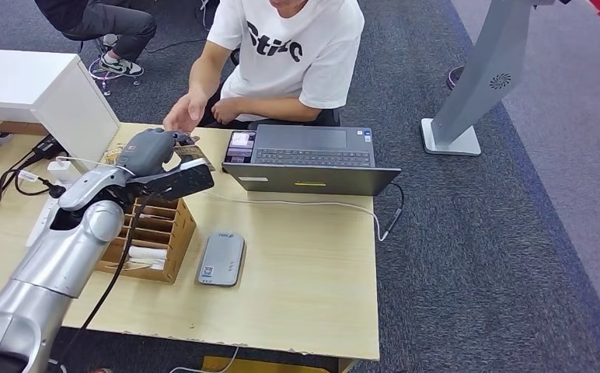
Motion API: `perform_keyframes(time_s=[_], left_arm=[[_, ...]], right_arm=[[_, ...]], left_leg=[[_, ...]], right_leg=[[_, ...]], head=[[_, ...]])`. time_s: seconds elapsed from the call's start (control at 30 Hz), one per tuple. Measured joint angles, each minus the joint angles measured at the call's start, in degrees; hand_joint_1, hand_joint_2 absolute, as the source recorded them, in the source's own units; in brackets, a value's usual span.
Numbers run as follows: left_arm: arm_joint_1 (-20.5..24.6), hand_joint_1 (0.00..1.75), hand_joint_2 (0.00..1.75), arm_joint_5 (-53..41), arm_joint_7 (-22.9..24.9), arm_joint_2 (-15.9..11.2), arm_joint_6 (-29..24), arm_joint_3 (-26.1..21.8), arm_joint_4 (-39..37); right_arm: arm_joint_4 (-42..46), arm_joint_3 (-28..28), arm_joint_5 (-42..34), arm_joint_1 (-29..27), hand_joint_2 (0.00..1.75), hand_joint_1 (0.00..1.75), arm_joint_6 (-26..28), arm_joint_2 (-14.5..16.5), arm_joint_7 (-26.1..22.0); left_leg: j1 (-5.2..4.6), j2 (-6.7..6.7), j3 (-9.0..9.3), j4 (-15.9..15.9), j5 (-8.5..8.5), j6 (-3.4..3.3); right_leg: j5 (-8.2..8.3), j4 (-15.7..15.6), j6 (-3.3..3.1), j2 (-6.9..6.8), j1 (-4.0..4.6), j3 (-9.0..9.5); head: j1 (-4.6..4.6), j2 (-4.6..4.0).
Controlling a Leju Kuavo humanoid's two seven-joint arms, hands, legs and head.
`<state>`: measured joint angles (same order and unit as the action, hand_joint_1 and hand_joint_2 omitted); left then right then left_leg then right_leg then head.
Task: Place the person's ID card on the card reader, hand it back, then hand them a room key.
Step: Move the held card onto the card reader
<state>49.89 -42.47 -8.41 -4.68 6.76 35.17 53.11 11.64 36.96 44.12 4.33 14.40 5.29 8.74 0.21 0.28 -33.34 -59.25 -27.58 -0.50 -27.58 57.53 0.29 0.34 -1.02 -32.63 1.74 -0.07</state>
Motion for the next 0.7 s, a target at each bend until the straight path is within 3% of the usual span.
perform_keyframes(time_s=[0.37, 0.7], left_arm=[[0.0, 1.75, 1.75, 6.9, 0.3, -1.5, 7.8, 5.1, 2.9], [0.2, 1.75, 1.75, 8.7, 2.2, -3.3, 10.1, 9.1, 8.0]], right_arm=[[-0.1, 1.7, 0.5, 0.0, 1.75, 0.0, 0.0, 0.0, 0.0], [-0.1, 2.7, 0.5, 0.0, 1.75, 0.0, 0.0, 0.0, -0.1]], left_leg=[[0.0, 0.0, 0.0, 0.0, 0.0, 0.0], [0.0, 0.0, 0.0, 0.0, 0.0, 0.0]], right_leg=[[0.0, 0.0, 0.0, 0.0, 0.0, 0.0], [0.0, 0.0, 0.0, 0.0, 0.0, 0.0]], head=[[0.01, 0.0], [0.0, 0.0]])
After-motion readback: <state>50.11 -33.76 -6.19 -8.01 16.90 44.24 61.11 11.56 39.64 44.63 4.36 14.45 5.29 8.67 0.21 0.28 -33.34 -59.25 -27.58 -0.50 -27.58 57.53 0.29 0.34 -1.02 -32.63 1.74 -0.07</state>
